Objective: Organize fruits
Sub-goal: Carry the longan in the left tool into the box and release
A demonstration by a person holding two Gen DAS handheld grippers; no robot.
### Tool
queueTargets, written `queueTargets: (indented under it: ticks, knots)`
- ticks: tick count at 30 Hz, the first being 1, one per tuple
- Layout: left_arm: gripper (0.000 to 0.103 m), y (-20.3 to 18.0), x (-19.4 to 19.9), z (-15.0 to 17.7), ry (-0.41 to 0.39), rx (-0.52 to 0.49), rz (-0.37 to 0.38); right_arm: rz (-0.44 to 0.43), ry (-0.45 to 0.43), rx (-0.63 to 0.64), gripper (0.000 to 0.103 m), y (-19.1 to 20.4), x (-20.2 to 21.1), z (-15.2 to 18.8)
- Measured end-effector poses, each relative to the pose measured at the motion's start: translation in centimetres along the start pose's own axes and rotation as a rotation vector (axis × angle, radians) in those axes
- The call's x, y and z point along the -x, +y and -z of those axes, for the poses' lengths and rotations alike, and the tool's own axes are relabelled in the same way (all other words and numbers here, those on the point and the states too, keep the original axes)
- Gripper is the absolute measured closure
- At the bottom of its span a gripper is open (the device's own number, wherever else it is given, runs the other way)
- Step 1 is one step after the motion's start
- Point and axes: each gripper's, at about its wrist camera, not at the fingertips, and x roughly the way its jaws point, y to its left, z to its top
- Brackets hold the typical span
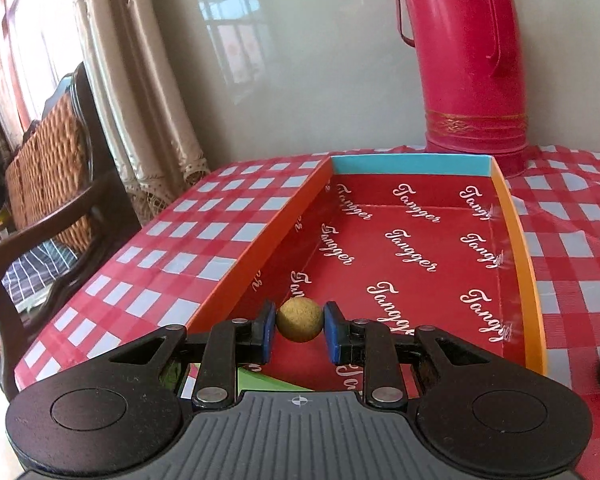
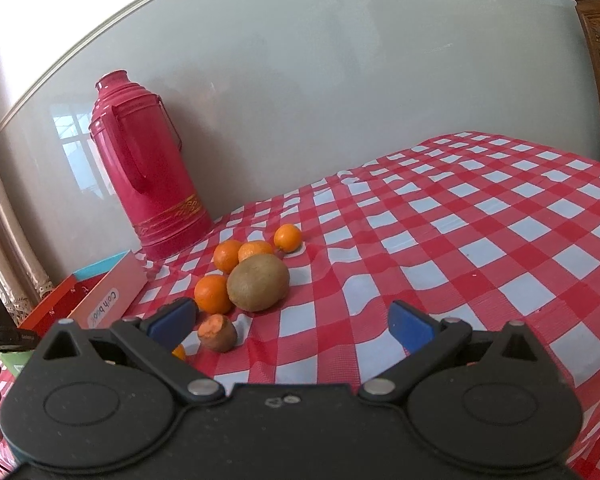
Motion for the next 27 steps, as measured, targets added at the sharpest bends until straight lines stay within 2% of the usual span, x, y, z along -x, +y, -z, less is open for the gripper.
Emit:
queueTargets:
  ticks: [2, 4, 5, 6, 7, 8, 10, 13, 19, 23, 27]
  knots:
    - [0.076, 0.1, 0.1, 0.0, 0.002, 0.011, -0.001, 0.0, 0.001, 0.0, 0.005, 0.0, 0.0, 0.0]
    - [0.069, 0.2, 0.2, 0.0, 0.006, 0.021, 0.01, 0.001, 0.0, 0.002, 0.005, 0.0, 0.0, -0.1]
    - [0.056, 0.2, 0.4, 0.1, 0.007, 0.032, 0.021, 0.002, -0.001, 0.005, 0.005, 0.0, 0.0, -0.1]
    - [0.027, 0.2, 0.6, 0.1, 0.0, 0.037, 0.014, 0.002, -0.002, 0.008, 0.005, 0.0, 0.0, -0.1]
    - [0.013, 0.2, 1.2, 0.2, -0.02, 0.047, -0.014, 0.002, -0.004, 0.011, 0.005, 0.0, 0.0, -0.1]
    - [0.005, 0.4, 2.1, 0.4, -0.061, 0.06, -0.036, 0.004, -0.006, 0.014, 0.005, 0.0, 0.0, -0.1]
    - [0.005, 0.6, 3.9, 0.7, -0.119, 0.059, -0.016, 0.012, -0.011, 0.02, 0.005, 0.0, 0.1, -0.1]
    - [0.005, 1.2, 6.0, 1.3, -0.144, 0.075, 0.015, 0.02, -0.02, 0.025, 0.005, 0.1, 0.1, -0.2]
    - [0.005, 3.1, 9.2, 4.0, -0.121, 0.153, 0.073, 0.007, -0.012, 0.081, 0.005, 1.0, 0.0, -0.2]
    - [0.0, 3.7, 10.1, 5.7, -0.127, 0.162, 0.07, -0.008, -0.008, 0.151, 0.005, 2.0, -0.1, -0.2]
    - [0.0, 4.7, 10.8, 6.5, -0.157, 0.203, 0.073, -0.012, 0.014, 0.235, 0.005, 3.2, -0.5, -0.3]
